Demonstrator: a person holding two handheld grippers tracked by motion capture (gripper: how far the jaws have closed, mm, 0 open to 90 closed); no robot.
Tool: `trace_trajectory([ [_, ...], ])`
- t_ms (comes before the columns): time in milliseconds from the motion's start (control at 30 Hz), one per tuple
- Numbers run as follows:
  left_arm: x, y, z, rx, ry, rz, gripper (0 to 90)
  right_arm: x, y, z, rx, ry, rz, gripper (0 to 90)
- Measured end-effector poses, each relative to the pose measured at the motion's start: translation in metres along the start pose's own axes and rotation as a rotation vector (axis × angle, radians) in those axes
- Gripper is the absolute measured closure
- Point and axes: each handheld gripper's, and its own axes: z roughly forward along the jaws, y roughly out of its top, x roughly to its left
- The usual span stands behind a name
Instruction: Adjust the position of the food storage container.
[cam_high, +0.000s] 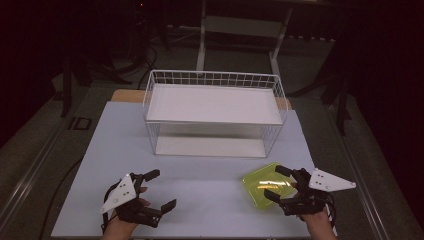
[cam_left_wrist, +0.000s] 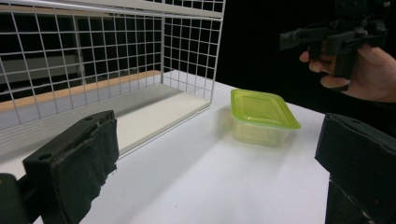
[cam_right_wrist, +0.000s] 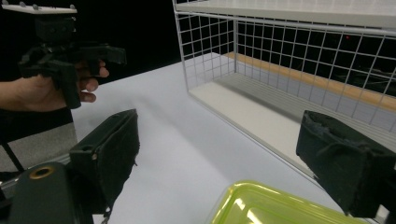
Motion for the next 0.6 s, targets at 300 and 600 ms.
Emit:
trace_trajectory([
  [300, 0.000, 0.001, 0.001, -0.006, 0.000, 0.001, 0.1, 0.004, 0.010, -0.009, 0.041, 0.016, 0.014, 14.3],
  [600, 0.000, 0.001, 0.003, 0.004, -0.002, 0.015, 0.1, 0.001, -0.018, -0.018, 0.252, -0.015, -0.035, 51.6],
])
